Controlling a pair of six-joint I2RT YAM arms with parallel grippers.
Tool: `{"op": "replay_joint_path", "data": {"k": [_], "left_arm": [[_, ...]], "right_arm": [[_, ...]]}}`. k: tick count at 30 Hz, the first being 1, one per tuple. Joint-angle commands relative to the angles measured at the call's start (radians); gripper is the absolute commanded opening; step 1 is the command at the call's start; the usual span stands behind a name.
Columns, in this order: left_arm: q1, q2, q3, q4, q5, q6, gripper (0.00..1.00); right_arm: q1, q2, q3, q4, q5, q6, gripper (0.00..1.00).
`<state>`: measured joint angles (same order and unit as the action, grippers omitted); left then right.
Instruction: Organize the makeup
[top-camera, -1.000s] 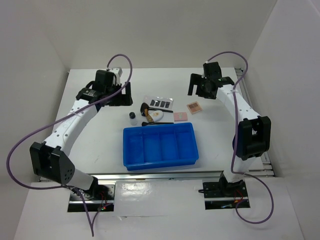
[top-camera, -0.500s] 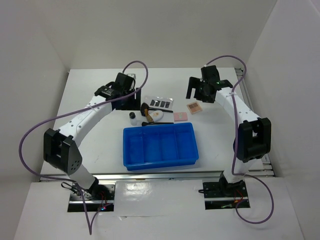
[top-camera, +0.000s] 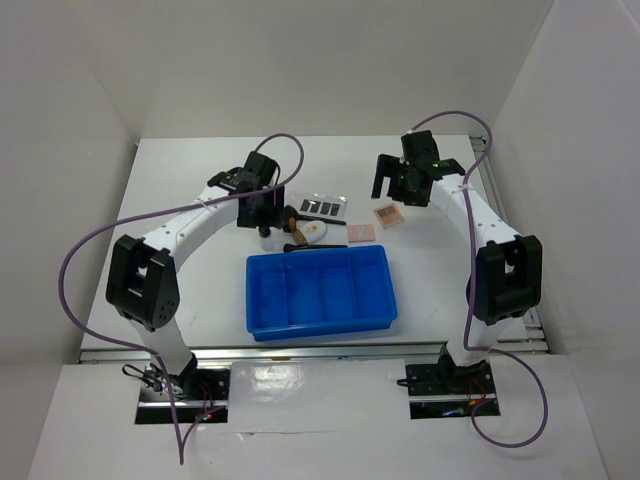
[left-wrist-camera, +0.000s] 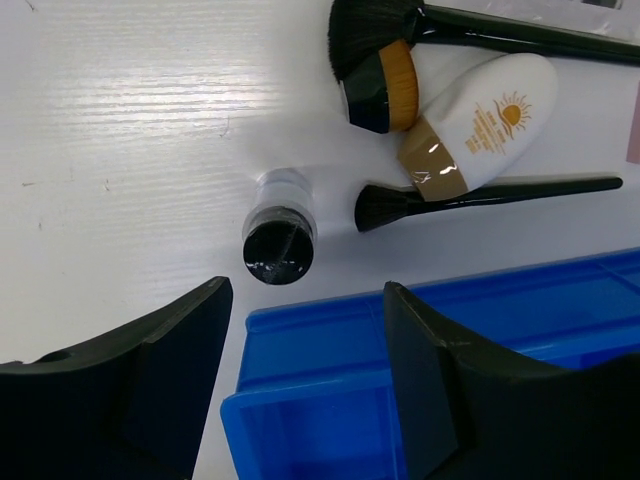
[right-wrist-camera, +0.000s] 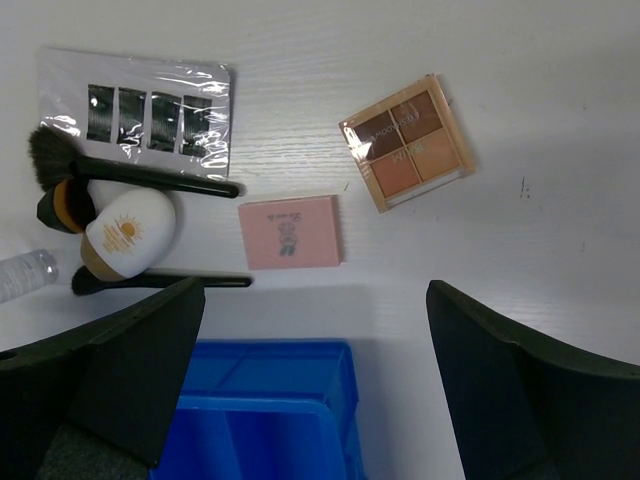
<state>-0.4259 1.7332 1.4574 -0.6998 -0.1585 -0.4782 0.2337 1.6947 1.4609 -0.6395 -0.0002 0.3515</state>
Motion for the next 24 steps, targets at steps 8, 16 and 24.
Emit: {"op": "replay_joint_path", "data": {"k": [8,16,24], "left_arm": [[0.029,0.039,0.015,0.014,-0.027,-0.039,0.71],[0.038,0.081,0.026,0.023,-0.027,-0.039,0.70],[0.038,0.100,0.046,0.014,-0.009,-0.039,0.61]], "right_arm": [[0.010,0.003,0.035,-0.019,-0.001,0.010,1.00],[0.010,0.013,0.035,-0.028,-0.001,0.010,1.00],[0.010,0.013,0.035,-0.028,0.009,0.010,1.00]]}}
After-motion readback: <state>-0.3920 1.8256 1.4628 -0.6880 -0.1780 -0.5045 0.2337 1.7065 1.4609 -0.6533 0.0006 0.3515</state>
